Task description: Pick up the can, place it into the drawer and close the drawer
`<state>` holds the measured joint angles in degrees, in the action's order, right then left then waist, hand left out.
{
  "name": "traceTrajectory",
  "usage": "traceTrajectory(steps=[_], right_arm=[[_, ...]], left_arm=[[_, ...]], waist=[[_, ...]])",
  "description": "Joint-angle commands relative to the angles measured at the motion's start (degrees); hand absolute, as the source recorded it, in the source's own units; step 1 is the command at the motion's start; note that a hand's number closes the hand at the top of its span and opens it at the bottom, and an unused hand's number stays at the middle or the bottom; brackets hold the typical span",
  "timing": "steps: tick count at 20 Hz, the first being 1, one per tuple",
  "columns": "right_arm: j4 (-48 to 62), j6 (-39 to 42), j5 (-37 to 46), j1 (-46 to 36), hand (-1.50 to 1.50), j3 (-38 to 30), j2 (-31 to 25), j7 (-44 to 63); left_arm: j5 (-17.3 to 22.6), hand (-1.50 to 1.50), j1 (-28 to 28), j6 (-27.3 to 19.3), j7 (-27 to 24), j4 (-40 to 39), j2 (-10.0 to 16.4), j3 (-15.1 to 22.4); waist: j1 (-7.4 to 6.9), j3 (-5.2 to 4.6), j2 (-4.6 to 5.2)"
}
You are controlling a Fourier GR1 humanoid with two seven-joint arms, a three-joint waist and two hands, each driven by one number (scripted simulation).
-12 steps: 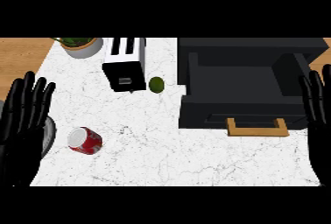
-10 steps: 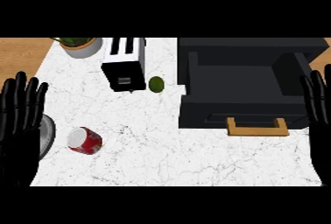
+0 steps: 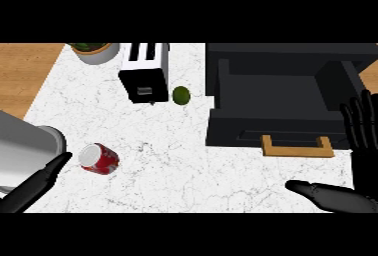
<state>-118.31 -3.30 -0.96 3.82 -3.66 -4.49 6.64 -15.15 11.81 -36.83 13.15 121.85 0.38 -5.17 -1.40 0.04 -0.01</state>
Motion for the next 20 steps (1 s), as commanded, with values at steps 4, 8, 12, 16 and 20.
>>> traceTrajectory(steps=[4,8,12,16,20], right_arm=[[-0.08,0.42,-2.39,0.67,-1.5,-2.76,-1.56,5.18],[-0.35,1.18,-2.09,2.62,-1.5,-1.77,-0.7,3.06],[2.06,1.02,-0.37,1.61,-1.5,-1.03,0.03,1.4],[0.48,1.38,-1.19,0.89,-1.5,-2.05,-0.63,3.41],[-2.06,0.64,-2.11,0.04,-1.5,-3.61,-1.17,7.12]], left_arm=[[-16.62,-1.5,6.19,-22.1,15.77,4.8,-0.37,14.38],[-30.18,-1.5,6.66,-26.97,24.14,5.54,-0.38,23.0],[-37.76,-1.5,-0.52,-27.14,33.57,0.55,-0.38,23.08],[-36.64,-1.5,-1.65,-31.21,33.05,-6.15,-0.38,24.16],[-33.98,-1.5,-6.45,-28.0,35.09,-9.09,-0.38,18.98]], waist=[[1.56,0.16,0.04],[1.73,0.13,0.08],[1.64,0.06,0.11],[1.5,-0.02,0.03],[1.46,-0.04,0.01]])
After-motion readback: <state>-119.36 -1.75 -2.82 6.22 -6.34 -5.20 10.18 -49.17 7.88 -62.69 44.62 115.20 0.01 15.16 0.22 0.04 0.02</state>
